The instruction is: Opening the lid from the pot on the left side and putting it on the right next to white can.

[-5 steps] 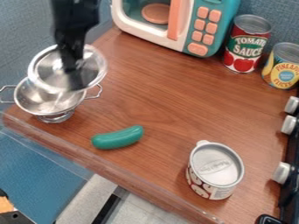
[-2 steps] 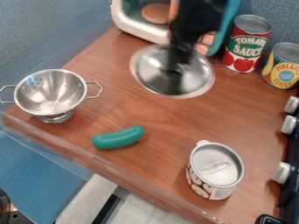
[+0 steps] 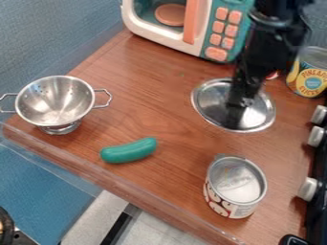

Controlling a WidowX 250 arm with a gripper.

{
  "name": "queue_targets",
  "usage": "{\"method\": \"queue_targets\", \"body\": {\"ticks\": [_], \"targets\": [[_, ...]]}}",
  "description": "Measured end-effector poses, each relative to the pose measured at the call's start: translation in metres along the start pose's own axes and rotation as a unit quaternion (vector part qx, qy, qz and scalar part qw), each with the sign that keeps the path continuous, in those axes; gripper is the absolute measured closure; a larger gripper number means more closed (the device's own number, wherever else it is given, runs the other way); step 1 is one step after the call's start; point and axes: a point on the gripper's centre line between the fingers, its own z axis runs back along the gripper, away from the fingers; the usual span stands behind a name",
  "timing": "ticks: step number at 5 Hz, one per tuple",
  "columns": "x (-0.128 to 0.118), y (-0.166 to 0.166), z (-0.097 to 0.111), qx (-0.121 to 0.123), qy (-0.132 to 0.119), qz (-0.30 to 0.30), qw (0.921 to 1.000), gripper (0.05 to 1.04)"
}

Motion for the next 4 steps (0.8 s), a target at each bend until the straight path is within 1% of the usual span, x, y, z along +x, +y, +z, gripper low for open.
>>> {"method": "queue_targets", "body": {"ticks": [1, 2, 4], "targets": [[0.009, 0.008, -0.019, -0.009, 0.003, 0.0, 1.0, 1.032], [0.013, 0.011, -0.03, 0.003, 0.013, -0.001, 0.9999, 1.032], [0.019, 0.015, -0.053, -0.002, 0.014, -0.01, 0.9999, 1.032]]}}
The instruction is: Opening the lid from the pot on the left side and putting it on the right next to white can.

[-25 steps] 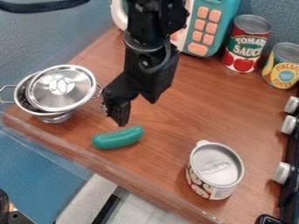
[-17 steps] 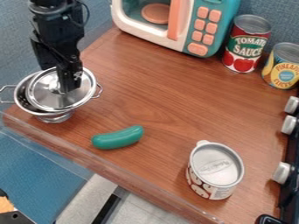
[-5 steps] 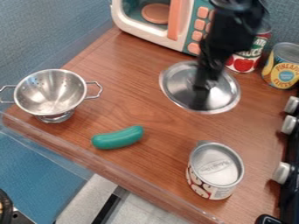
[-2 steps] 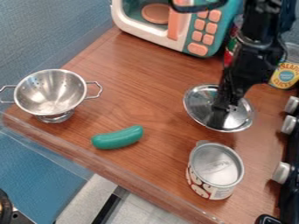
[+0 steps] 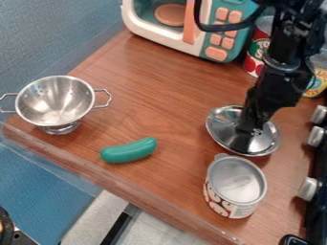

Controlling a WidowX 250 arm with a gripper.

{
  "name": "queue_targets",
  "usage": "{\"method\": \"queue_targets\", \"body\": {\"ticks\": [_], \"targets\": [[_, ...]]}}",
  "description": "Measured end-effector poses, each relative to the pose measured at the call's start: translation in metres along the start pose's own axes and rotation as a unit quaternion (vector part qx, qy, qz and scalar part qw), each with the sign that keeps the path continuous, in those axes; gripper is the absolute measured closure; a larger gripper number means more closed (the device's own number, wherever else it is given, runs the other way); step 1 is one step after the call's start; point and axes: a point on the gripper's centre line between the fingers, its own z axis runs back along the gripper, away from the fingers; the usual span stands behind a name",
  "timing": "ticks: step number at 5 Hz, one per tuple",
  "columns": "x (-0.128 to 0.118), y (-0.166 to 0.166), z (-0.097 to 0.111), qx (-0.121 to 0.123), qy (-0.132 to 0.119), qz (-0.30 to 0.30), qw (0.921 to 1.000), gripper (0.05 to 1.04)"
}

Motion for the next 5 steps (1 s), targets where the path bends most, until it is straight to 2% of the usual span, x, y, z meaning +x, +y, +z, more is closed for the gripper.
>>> {"method": "queue_targets", "body": {"ticks": [1, 2, 3, 4, 5], "targets": [[-0.002, 0.002, -0.012, 0.004, 0.008, -0.007, 0.9999, 1.032], [-0.003, 0.0, -0.015, 0.002, 0.01, -0.01, 0.9999, 1.017], [-0.003, -0.003, -0.015, -0.01, 0.01, -0.017, 0.9998, 0.865], [-0.006, -0.006, -0.016, -0.017, 0.018, -0.027, 0.9993, 0.608], [-0.01, -0.006, -0.001, -0.01, 0.023, -0.037, 0.999, 0.304]]}}
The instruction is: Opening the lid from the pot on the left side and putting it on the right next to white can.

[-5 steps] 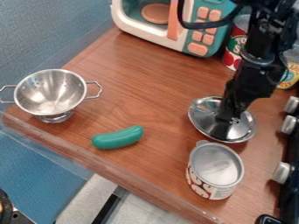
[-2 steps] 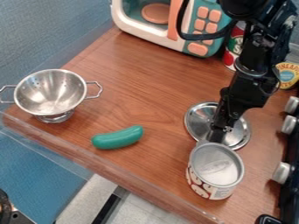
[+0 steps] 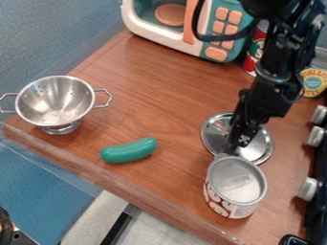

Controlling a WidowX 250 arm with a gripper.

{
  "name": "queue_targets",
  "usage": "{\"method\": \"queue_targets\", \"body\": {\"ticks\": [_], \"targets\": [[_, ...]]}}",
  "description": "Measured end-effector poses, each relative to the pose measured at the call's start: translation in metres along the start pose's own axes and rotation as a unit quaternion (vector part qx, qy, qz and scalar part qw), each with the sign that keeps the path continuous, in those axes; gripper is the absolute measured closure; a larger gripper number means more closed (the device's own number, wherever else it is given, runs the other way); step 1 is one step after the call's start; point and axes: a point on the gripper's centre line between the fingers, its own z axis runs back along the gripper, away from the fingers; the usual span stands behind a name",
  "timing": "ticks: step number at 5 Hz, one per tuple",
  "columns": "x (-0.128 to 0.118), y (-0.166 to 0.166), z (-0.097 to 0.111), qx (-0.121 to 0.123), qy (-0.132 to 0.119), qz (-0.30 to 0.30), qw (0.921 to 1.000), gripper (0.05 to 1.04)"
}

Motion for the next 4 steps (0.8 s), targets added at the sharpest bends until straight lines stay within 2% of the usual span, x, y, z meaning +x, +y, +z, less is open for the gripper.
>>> {"method": "queue_targets", "body": {"ticks": [1, 4], "targets": [[-0.0028, 0.0054, 0.0392, 0.047, -0.017, -0.035, 0.9981, 0.088], [-0.003, 0.0052, 0.041, 0.049, -0.018, -0.038, 0.9979, 0.083]]}}
